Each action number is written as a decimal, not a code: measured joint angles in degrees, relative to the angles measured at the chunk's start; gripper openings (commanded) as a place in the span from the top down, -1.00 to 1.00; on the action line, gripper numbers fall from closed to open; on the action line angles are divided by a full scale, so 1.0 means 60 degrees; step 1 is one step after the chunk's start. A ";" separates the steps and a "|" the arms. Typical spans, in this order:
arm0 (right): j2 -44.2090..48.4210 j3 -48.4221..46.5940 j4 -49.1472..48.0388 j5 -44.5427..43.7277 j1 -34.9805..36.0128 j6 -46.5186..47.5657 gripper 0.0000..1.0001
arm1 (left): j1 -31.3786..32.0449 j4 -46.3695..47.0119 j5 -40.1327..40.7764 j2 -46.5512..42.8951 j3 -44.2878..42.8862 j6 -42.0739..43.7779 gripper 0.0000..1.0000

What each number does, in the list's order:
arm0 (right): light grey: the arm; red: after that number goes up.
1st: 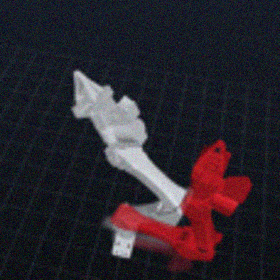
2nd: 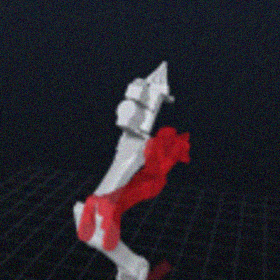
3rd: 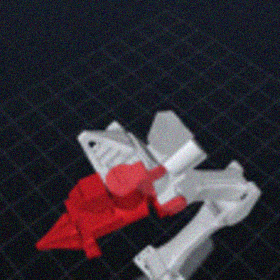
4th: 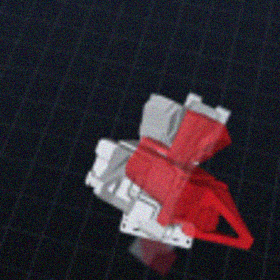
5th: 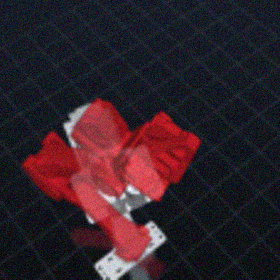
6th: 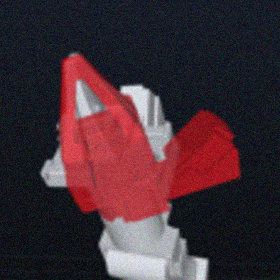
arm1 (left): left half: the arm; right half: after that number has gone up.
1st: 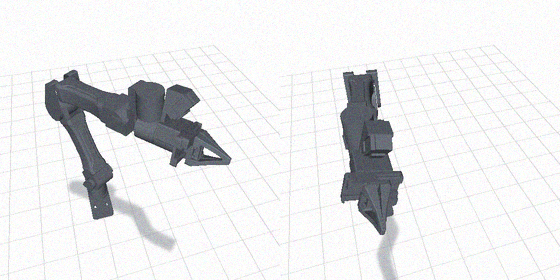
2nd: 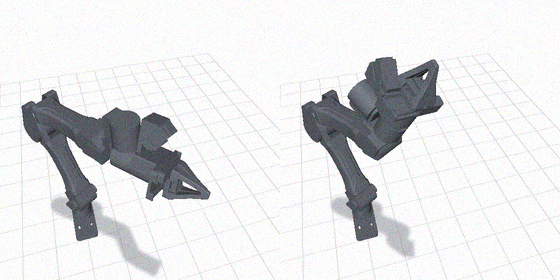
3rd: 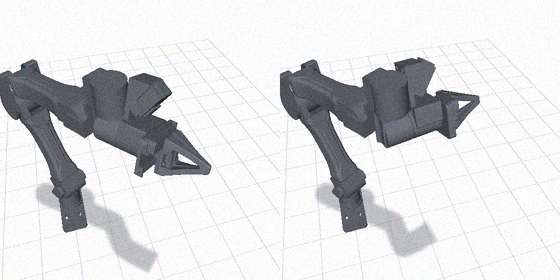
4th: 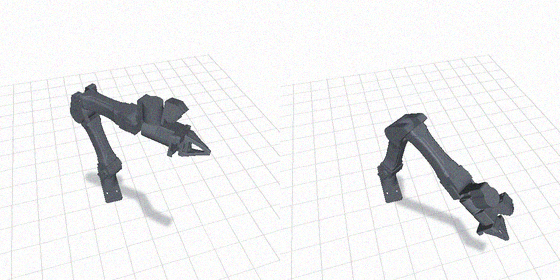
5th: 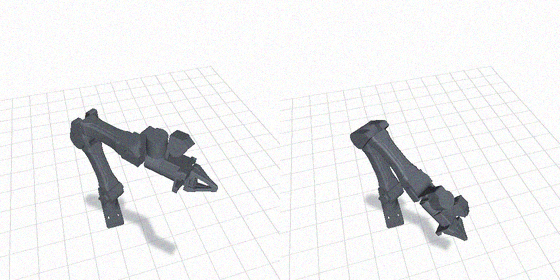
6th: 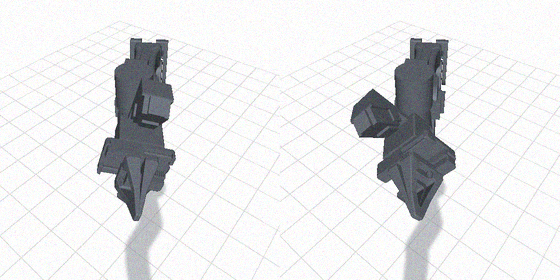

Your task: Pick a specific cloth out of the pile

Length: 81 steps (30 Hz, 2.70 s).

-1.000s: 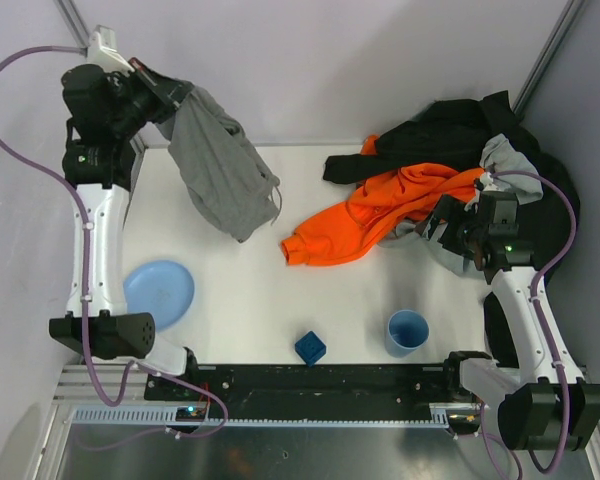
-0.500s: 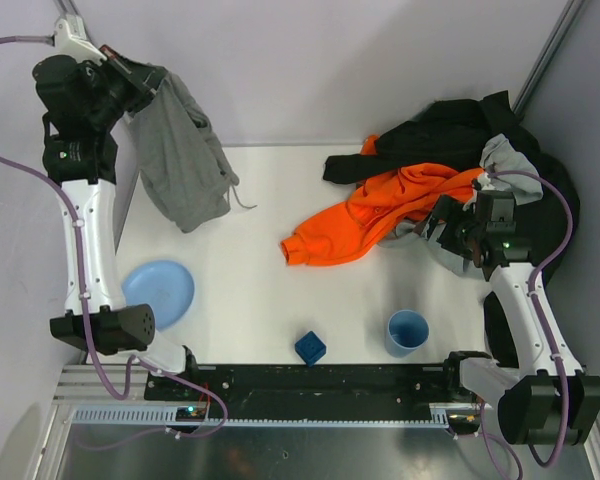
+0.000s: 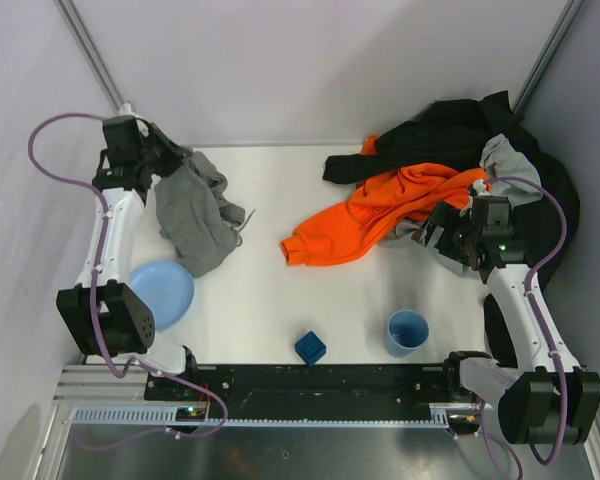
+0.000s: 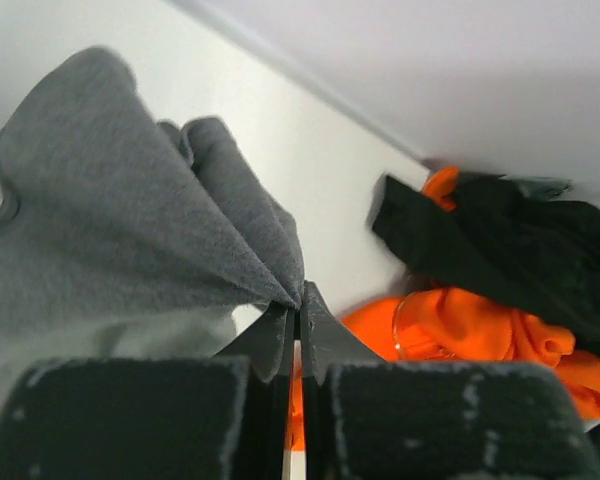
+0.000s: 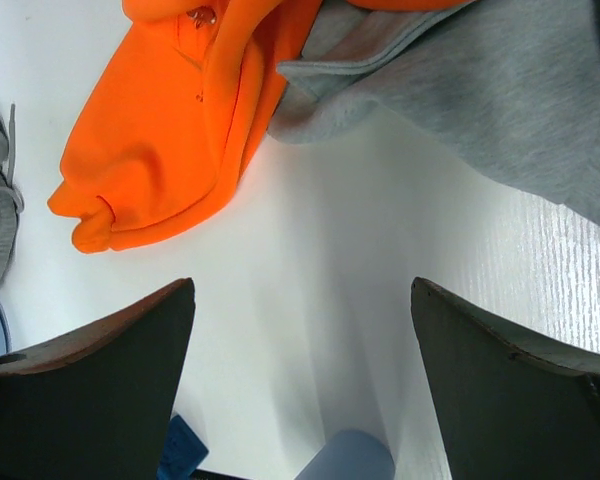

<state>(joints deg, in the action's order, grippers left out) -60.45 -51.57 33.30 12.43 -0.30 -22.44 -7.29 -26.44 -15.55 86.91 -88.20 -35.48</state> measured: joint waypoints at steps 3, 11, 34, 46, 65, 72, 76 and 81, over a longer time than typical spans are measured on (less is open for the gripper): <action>0.0000 0.0098 -0.0025 0.0004 0.0138 0.0000 -0.86 | -0.0004 0.0226 0.0138 -0.0157 0.0911 -0.0004 0.99; 0.0000 0.0171 -0.0113 0.0007 0.0273 0.0000 -0.86 | -0.0004 0.0933 0.0266 -0.0419 0.2495 -0.0025 0.99; 0.0058 0.0350 -0.0168 0.0007 0.0280 -0.0004 -0.87 | -0.0004 0.1942 0.0022 0.2466 0.4564 -0.0590 0.99; 0.0135 0.0535 -0.0168 0.0007 0.0280 -0.0004 -0.87 | -0.0040 0.2189 -0.0178 0.2892 0.4543 -0.0678 0.78; 0.0295 0.0539 -0.0171 0.0076 0.0288 -0.0113 -0.88 | -0.0040 0.1807 -0.0346 -0.0423 0.4750 -0.0514 -0.99; 0.0295 0.0539 -0.0182 0.0098 0.0353 -0.0219 -0.88 | -0.0040 0.1803 -0.0776 -0.0911 0.4754 -0.0492 -0.99; 0.0288 0.0539 -0.0248 0.0124 0.0441 -0.0248 -0.89 | -0.0040 0.1792 -0.1027 -0.0914 0.4812 -0.0324 -0.99; 0.0168 0.0539 -0.0335 0.0164 0.0568 -0.0251 -0.91 | 0.0069 0.1530 -0.1195 -0.0914 0.4860 0.0160 -0.99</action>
<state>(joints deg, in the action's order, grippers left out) -59.44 -48.34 31.29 13.41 3.11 -23.94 -6.87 -17.26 -22.72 81.43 -59.05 -34.52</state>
